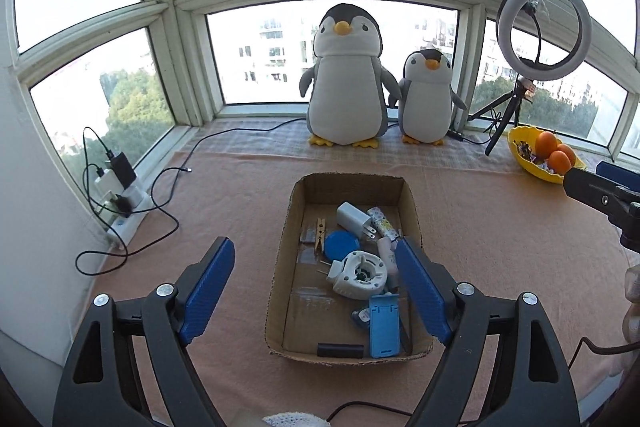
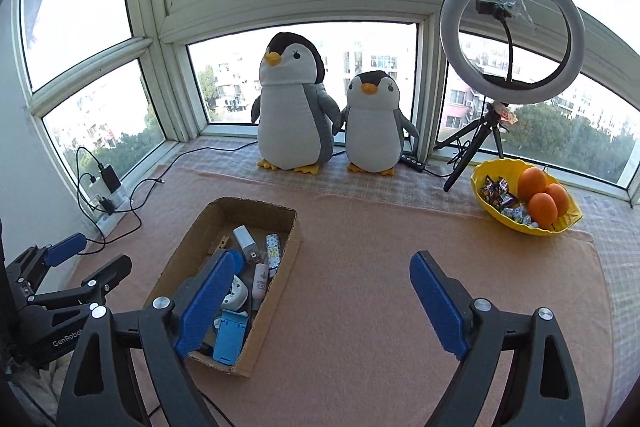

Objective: Organize rigid objects

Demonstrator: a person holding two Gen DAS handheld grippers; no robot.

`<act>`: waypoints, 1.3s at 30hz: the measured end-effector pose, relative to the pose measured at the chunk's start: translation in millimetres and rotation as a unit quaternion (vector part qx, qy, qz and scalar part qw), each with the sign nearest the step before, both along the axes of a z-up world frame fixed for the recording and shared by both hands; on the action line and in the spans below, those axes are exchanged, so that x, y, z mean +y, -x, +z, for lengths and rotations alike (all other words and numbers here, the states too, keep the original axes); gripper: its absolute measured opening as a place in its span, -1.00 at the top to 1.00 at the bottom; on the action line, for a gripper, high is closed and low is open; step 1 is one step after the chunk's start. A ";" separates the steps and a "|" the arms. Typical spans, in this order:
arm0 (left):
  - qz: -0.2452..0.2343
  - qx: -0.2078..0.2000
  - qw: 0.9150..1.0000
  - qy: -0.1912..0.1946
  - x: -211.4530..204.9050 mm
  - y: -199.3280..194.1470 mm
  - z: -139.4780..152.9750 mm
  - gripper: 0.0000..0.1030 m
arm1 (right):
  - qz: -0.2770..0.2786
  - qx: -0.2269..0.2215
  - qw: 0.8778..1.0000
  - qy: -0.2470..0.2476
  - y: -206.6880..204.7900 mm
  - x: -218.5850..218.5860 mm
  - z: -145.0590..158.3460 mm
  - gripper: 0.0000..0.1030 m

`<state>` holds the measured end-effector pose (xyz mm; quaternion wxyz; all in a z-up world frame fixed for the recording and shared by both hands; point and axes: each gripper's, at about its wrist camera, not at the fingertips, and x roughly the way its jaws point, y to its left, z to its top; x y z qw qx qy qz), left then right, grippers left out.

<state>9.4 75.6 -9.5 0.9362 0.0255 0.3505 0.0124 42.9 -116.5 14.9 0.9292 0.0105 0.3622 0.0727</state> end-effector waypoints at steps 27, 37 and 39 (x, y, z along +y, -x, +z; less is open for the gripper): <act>-0.001 0.008 1.000 0.004 -9.5 4.6 -0.5 -0.62 | -0.018 0.017 1.000 -0.005 9.7 -10.1 -14.4 -0.70; 0.000 0.010 1.000 0.005 -9.0 3.4 -1.1 -0.62 | -0.016 0.025 1.000 -0.005 7.7 -8.9 -17.2 -0.70; 0.001 0.011 1.000 0.006 -8.4 2.8 -1.4 -0.62 | -0.016 0.024 1.000 -0.004 8.0 -7.8 -16.8 -0.70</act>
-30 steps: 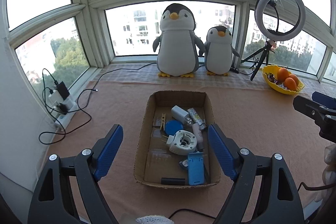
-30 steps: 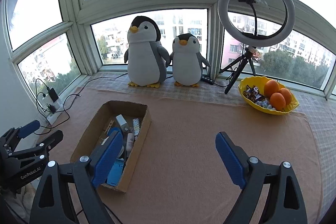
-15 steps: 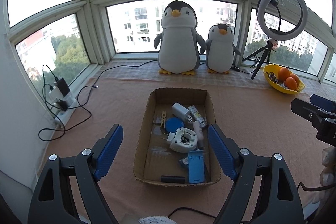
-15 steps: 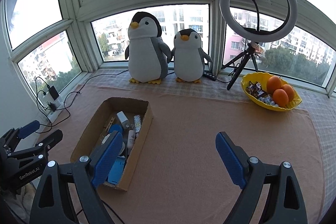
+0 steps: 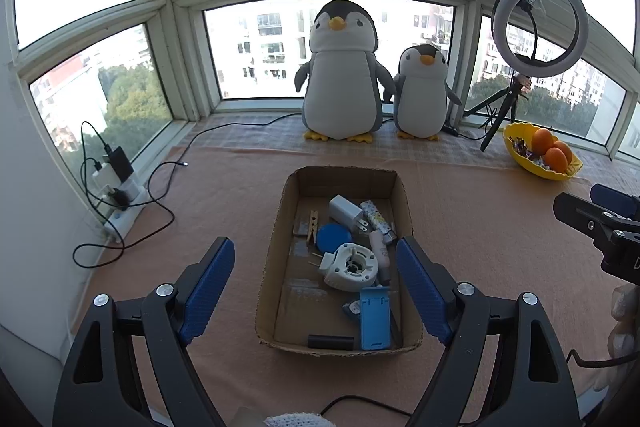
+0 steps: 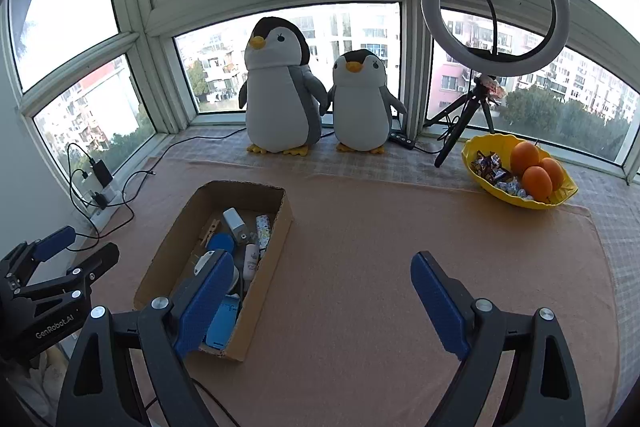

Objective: Organize rigid objects

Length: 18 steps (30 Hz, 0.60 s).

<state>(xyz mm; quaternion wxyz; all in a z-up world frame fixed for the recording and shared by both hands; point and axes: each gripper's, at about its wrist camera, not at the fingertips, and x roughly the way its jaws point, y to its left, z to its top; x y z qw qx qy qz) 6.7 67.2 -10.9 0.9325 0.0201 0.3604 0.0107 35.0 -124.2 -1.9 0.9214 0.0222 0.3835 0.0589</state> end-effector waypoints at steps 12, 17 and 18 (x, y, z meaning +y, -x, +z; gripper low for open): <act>0.000 0.000 1.000 0.000 -0.1 -0.7 -0.3 -0.62 | 0.000 0.004 1.000 0.003 -0.4 -0.4 -2.1 -0.70; 0.000 0.000 1.000 -0.001 -0.2 -1.0 -0.8 -0.62 | 0.001 0.006 1.000 0.003 -1.0 -1.2 -4.2 -0.71; 0.000 0.000 1.000 0.000 -0.2 -1.0 -0.7 -0.62 | 0.001 0.007 1.000 0.003 -1.3 -1.4 -4.9 -0.71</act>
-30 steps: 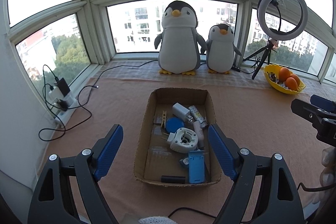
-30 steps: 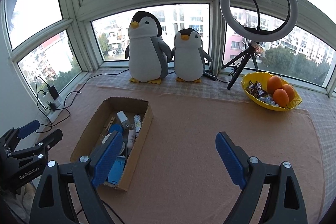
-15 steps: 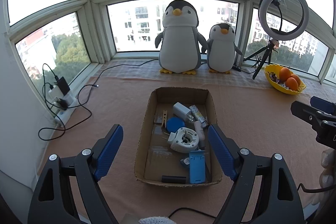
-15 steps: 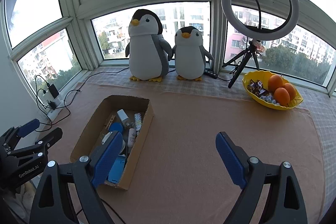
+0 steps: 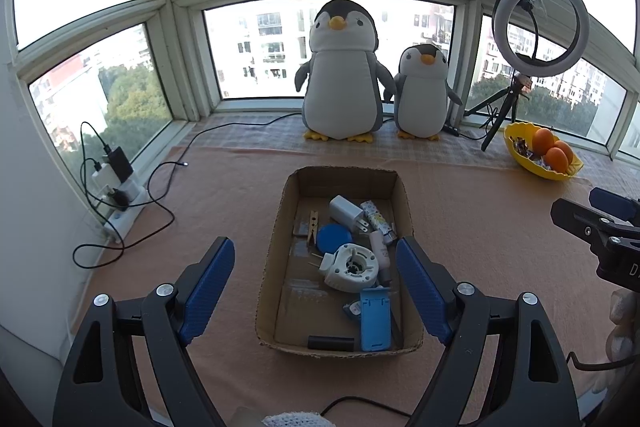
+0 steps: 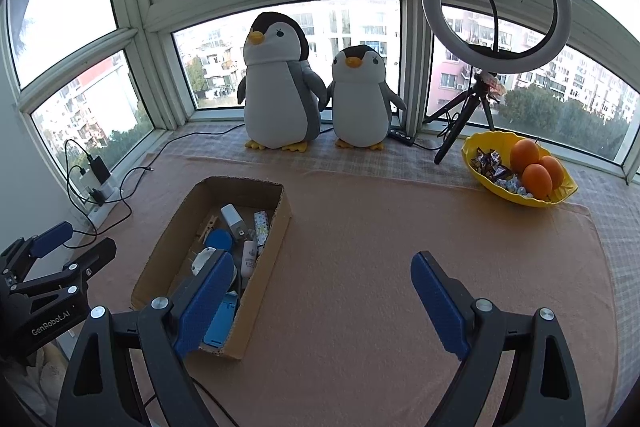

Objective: Organize rigid objects

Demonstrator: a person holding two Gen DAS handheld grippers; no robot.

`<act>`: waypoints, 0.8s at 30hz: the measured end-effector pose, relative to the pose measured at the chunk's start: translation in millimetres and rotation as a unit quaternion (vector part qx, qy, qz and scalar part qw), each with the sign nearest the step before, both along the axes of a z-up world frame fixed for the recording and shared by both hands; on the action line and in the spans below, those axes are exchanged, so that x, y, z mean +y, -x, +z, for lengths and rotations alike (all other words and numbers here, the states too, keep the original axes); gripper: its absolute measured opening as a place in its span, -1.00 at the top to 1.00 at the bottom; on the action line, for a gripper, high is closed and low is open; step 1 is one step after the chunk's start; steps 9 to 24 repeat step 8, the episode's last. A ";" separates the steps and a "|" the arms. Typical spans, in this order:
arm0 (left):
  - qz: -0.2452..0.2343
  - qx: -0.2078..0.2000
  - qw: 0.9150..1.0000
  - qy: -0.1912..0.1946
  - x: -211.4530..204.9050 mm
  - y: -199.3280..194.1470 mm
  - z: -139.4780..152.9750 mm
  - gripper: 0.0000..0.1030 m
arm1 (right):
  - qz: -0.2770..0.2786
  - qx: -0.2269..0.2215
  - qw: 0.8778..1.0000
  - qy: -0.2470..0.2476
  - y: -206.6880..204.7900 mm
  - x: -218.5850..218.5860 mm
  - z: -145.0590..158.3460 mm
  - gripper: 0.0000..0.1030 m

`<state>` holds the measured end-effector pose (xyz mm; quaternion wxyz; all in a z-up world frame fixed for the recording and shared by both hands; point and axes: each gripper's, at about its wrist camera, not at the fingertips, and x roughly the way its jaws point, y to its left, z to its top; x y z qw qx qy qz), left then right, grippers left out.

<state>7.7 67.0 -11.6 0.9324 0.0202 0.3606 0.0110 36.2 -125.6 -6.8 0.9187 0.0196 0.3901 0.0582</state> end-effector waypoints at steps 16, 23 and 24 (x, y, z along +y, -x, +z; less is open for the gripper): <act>0.002 0.003 1.000 0.001 0.2 -0.7 -2.2 -0.62 | 0.000 0.006 1.000 0.002 -0.9 1.2 -2.9 -0.71; 0.002 0.003 1.000 0.001 0.2 -0.7 -2.2 -0.62 | 0.000 0.006 1.000 0.002 -0.9 1.2 -2.9 -0.71; 0.002 0.003 1.000 0.001 0.2 -0.7 -2.2 -0.62 | 0.000 0.006 1.000 0.002 -0.9 1.2 -2.9 -0.71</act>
